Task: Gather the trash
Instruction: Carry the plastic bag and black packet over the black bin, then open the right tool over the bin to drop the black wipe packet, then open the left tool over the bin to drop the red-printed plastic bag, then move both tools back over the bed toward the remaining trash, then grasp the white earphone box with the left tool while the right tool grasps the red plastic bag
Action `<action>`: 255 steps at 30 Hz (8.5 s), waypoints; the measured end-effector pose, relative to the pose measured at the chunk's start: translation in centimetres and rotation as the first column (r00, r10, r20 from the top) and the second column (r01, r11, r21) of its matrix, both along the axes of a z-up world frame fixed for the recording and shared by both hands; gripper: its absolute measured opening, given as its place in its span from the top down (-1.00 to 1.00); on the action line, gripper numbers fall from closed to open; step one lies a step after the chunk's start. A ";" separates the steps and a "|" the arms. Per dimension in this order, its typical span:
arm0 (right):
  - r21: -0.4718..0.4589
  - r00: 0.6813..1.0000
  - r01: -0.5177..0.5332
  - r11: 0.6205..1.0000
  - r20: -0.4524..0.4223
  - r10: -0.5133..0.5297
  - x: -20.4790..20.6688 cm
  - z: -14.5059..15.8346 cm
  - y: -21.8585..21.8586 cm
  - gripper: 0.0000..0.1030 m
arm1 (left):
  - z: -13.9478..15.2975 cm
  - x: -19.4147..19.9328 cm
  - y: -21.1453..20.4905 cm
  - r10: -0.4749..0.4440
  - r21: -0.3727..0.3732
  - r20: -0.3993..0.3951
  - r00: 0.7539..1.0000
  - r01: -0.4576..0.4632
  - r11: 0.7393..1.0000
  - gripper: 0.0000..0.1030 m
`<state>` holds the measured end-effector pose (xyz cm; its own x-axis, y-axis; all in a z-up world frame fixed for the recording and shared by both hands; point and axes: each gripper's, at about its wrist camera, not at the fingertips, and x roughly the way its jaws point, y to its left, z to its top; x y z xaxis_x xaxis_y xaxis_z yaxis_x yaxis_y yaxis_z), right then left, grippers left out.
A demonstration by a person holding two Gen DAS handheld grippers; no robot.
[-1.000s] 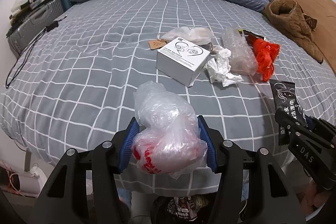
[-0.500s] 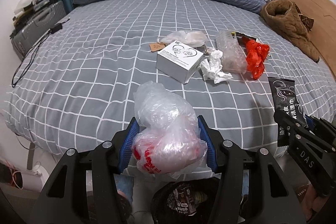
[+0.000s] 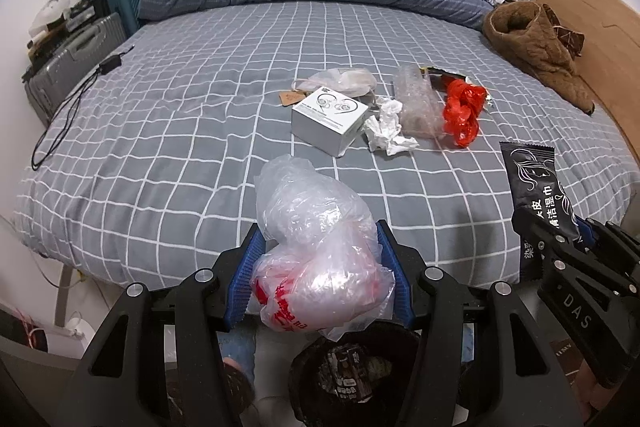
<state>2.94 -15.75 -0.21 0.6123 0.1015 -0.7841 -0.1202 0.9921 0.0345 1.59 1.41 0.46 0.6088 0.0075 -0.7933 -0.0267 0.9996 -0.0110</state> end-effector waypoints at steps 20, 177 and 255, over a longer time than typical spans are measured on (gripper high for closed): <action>0.000 1.000 -0.018 1.000 0.023 0.018 -4.6 1.8 0.4 0.37 | 1.3 -4.5 -0.1 -0.004 0.019 0.018 1.000 0.004 1.000 -0.07; -0.087 0.996 0.077 0.993 -0.041 -0.081 -11.3 -6.5 -3.0 -0.85 | -7.8 -10.9 -1.2 0.002 0.053 -0.097 0.995 0.004 0.999 -0.89; -0.042 0.997 0.074 0.996 -0.033 -0.075 23.3 -9.9 -4.9 0.21 | -10.3 20.9 -0.2 -0.109 -0.017 0.005 0.994 0.109 0.994 -0.63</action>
